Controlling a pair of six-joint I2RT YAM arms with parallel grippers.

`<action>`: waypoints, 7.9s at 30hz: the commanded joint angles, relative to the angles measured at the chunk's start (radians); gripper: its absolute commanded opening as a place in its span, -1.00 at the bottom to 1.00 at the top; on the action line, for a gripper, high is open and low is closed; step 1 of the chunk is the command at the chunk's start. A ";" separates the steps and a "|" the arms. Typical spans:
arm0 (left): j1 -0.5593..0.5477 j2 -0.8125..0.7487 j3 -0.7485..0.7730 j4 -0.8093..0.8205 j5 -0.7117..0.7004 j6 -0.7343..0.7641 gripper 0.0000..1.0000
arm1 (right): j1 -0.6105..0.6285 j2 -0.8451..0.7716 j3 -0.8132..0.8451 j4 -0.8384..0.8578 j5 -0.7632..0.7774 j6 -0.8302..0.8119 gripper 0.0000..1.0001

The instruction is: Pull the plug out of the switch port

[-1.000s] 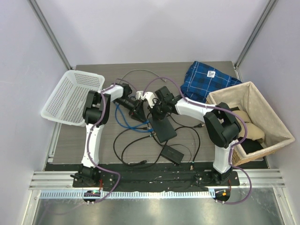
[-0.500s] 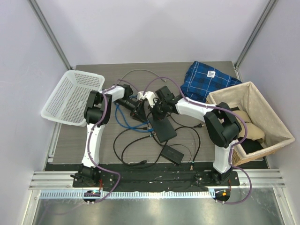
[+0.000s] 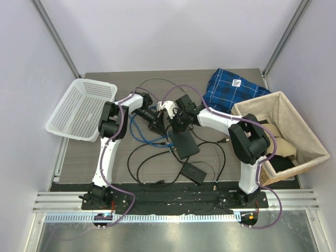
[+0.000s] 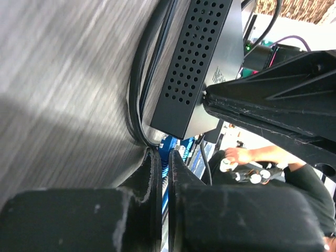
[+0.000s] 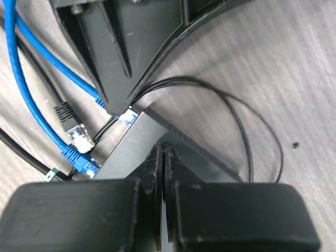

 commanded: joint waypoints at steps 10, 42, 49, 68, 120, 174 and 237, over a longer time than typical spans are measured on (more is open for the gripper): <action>0.092 0.101 0.294 -0.096 -0.019 0.059 -1.00 | -0.065 0.092 0.271 -0.188 0.108 -0.039 -0.98; 0.077 0.121 0.217 -0.023 0.036 0.016 -0.34 | -0.059 0.140 0.064 -0.172 -0.019 0.054 -0.99; 0.074 0.126 0.216 -0.007 0.039 -0.008 -0.26 | -0.053 0.164 0.081 -0.170 -0.025 0.068 -0.98; 0.014 0.048 0.110 0.134 -0.160 -0.152 -0.82 | -0.039 0.209 0.118 -0.172 -0.017 0.079 -0.98; 0.059 0.094 0.315 -0.104 -0.086 0.152 -1.00 | -0.036 0.222 0.132 -0.165 0.016 0.068 -0.98; 0.108 -0.074 0.426 0.114 -0.514 0.056 -0.28 | -0.044 0.196 0.116 -0.158 0.029 0.045 -0.98; -0.082 -0.074 0.361 0.342 -0.912 0.201 -1.00 | -0.378 -0.209 0.282 -0.126 0.015 0.197 -0.98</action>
